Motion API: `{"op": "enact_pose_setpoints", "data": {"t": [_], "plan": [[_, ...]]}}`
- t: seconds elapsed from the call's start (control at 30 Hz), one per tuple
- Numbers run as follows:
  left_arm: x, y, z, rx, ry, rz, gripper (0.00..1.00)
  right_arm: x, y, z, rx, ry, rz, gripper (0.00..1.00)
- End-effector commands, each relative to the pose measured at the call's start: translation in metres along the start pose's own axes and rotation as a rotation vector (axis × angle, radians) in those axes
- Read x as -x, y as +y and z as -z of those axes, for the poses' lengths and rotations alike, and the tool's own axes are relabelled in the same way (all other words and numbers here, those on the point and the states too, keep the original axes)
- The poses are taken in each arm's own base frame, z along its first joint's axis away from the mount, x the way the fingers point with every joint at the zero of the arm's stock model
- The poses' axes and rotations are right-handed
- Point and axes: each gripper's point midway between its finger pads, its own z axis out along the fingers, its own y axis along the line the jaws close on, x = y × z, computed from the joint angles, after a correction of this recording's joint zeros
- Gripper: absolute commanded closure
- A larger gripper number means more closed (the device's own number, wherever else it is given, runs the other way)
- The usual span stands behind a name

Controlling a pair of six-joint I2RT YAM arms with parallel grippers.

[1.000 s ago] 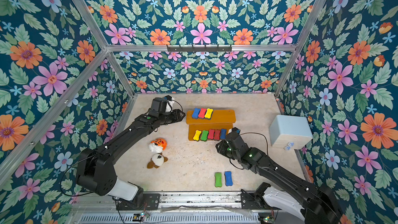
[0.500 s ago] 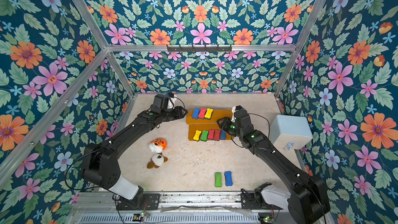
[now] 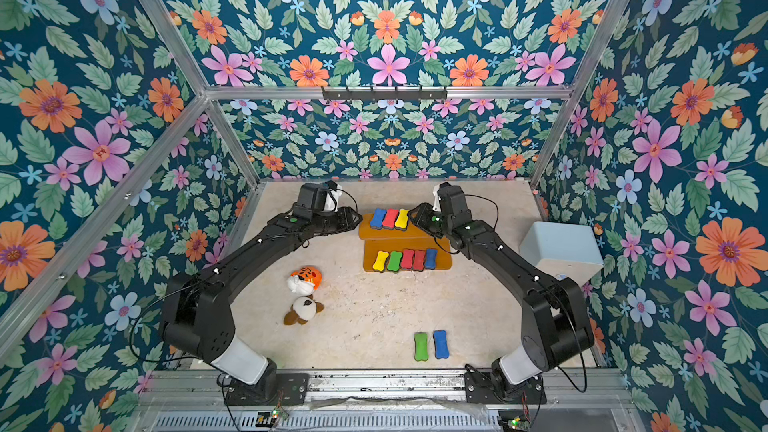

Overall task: Remove the whiteboard erasers from the shelf
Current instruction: Pick up the whiteboard eraser from the shelf.

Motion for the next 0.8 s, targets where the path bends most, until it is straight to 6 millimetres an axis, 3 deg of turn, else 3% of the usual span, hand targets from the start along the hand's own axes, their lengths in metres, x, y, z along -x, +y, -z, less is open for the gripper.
{"op": "enact_pose_setpoints", "data": {"t": [0.0,0.5,0.57,0.77], "plan": [[-0.001,-0.001,0.001,-0.011,0.005,-0.016,0.49,-0.001,-0.002,-0.007,-0.002,0.015,0.012,0.58],[-0.007,0.005,-0.004,-0.015,0.028,-0.003,0.49,-0.007,-0.010,-0.026,-0.006,0.056,-0.003,0.61],[-0.007,0.004,-0.004,-0.018,0.030,-0.001,0.49,-0.013,-0.022,-0.036,-0.031,0.078,-0.012,0.62],[-0.008,0.005,-0.005,-0.019,0.033,0.000,0.49,-0.016,-0.027,-0.040,-0.043,0.090,-0.009,0.68]]}}
